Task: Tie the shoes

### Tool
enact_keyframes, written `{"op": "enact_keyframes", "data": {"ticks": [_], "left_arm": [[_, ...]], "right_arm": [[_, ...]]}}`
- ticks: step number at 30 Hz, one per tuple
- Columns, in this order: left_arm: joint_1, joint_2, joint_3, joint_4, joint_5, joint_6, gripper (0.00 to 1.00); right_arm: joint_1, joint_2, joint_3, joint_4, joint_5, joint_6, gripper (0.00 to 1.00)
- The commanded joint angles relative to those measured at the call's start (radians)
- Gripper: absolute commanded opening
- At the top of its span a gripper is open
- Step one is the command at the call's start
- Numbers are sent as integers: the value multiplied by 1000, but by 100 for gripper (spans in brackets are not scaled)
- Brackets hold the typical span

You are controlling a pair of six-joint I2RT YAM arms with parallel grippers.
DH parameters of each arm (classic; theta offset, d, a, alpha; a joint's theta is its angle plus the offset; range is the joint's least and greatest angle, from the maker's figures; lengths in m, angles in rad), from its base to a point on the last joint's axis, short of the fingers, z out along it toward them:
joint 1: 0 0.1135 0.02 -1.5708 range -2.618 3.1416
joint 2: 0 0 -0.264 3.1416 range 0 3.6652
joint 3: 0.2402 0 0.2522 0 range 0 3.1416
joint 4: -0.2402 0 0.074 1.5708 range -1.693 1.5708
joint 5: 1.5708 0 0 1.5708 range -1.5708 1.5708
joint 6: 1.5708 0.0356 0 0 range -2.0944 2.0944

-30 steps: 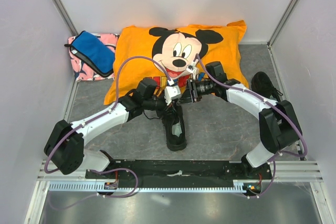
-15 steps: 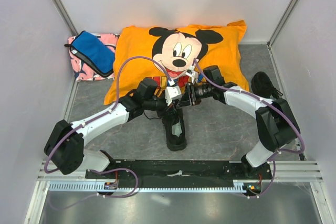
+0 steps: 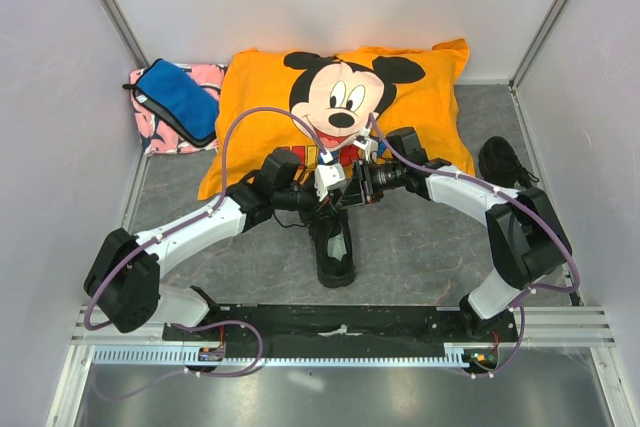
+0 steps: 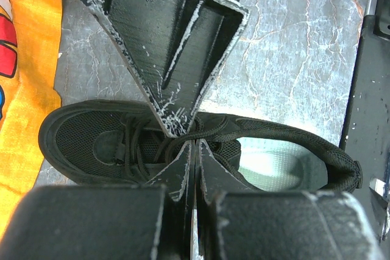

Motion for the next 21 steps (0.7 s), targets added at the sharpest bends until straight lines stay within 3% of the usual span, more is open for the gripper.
{"op": "enact_keyframes", "data": {"ticks": [1, 5, 8, 13, 16, 17, 21], "left_arm": [[-6, -1, 1, 48, 9, -9, 2], [-7, -1, 1, 46, 6, -6, 1], [-7, 2, 1, 49, -2, -7, 2], [-10, -2, 4, 33, 15, 4, 2], [-9, -30, 16, -61, 36, 71, 23], [-1, -56, 15, -87, 44, 91, 35], [65, -155, -2, -239, 125, 264, 55]], "right_arm": [[4, -39, 4, 29, -35, 25, 36], [5, -45, 0, 26, -33, 28, 37], [5, -48, -2, 21, -36, 28, 32], [4, -47, 9, 9, -32, 10, 0], [4, -56, 20, -3, -7, -7, 0], [2, -59, 23, -6, -3, -17, 0], [-8, -67, 46, -31, 20, -47, 0]]}}
